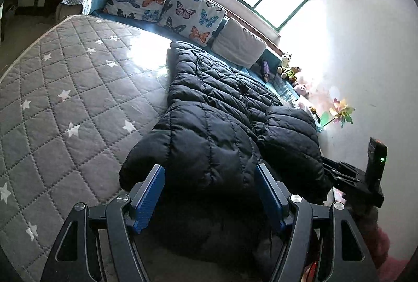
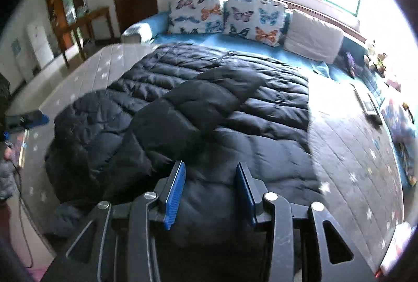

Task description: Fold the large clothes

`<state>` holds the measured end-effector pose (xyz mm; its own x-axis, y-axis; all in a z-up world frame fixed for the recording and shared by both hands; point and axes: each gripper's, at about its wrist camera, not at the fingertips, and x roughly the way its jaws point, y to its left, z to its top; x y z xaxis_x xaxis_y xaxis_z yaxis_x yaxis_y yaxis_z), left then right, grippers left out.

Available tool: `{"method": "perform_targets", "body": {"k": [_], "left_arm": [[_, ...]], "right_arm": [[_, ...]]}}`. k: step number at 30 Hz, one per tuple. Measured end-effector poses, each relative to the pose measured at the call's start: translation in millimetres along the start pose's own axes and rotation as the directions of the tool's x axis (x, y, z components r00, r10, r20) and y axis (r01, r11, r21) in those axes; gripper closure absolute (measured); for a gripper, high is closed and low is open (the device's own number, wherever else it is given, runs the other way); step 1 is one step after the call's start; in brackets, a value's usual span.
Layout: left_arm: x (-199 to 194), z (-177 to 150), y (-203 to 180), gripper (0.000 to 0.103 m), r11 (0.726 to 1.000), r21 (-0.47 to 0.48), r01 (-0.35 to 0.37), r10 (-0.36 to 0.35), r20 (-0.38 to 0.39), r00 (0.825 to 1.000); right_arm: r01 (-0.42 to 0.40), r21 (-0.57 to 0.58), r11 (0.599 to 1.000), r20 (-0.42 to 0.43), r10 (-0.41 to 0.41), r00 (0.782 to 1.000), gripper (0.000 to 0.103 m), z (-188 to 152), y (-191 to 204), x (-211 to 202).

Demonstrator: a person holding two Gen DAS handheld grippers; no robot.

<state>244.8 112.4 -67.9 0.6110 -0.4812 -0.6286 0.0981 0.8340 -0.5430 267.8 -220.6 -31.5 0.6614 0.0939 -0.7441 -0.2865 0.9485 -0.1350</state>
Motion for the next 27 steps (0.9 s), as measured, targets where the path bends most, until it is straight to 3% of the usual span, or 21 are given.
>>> {"method": "perform_targets", "body": {"k": [5,10,13,19,21,23,24,25,26,27], "left_arm": [[-10.8,-9.8,-0.6,0.029,1.000,0.008,-0.016,0.016,-0.001,1.000],[-10.9,-17.5,-8.8,0.027,1.000,0.011,0.005,-0.005,-0.020,1.000],[-3.1,-16.3,-14.7,0.026,1.000,0.016,0.014,-0.013,-0.040,0.999],[19.4,-7.5,-19.4,0.026,0.998,-0.042,0.049,-0.052,-0.082,0.995],[18.8,-5.6,-25.0,0.026,0.998,-0.035,0.060,-0.062,-0.054,0.997],[19.1,-3.4,-35.3,0.028,1.000,-0.002,0.028,-0.028,-0.018,0.999],[20.8,-2.6,-41.2,0.032,1.000,0.021,0.009,-0.009,-0.010,1.000],[22.9,-0.4,-43.8,0.046,0.999,0.037,0.000,0.000,-0.008,1.000],[24.3,0.8,-47.3,0.053,0.999,0.052,-0.016,0.016,-0.005,1.000],[25.7,2.3,-50.4,0.070,0.997,0.066,-0.039,0.039,0.002,0.999]], "right_arm": [[-0.123,-0.116,0.986,0.082,0.133,0.988,0.059,21.9,63.3,-11.1],[-0.162,-0.132,0.978,0.102,0.176,0.979,0.059,22.6,71.3,-23.7],[-0.162,-0.079,0.984,0.113,0.170,0.979,0.059,15.3,50.4,-32.9],[-0.050,0.060,0.997,0.114,0.043,0.993,0.058,-9.9,-16.7,-46.6],[-0.014,0.142,0.990,0.096,0.001,0.995,0.058,-21.5,-46.6,-49.6],[0.022,0.209,0.978,0.076,-0.039,0.996,0.058,-33.7,-72.8,-49.9],[0.032,0.230,0.973,0.071,-0.049,0.996,0.058,-39.7,-83.2,-49.0],[0.040,0.259,0.965,0.064,-0.059,0.996,0.058,-45.7,-93.0,-48.2],[0.034,0.286,0.958,0.057,-0.053,0.997,0.058,-51.4,-101.2,-47.3],[0.023,0.304,0.953,0.054,-0.041,0.998,0.058,-54.3,-105.8,-46.2]]}}
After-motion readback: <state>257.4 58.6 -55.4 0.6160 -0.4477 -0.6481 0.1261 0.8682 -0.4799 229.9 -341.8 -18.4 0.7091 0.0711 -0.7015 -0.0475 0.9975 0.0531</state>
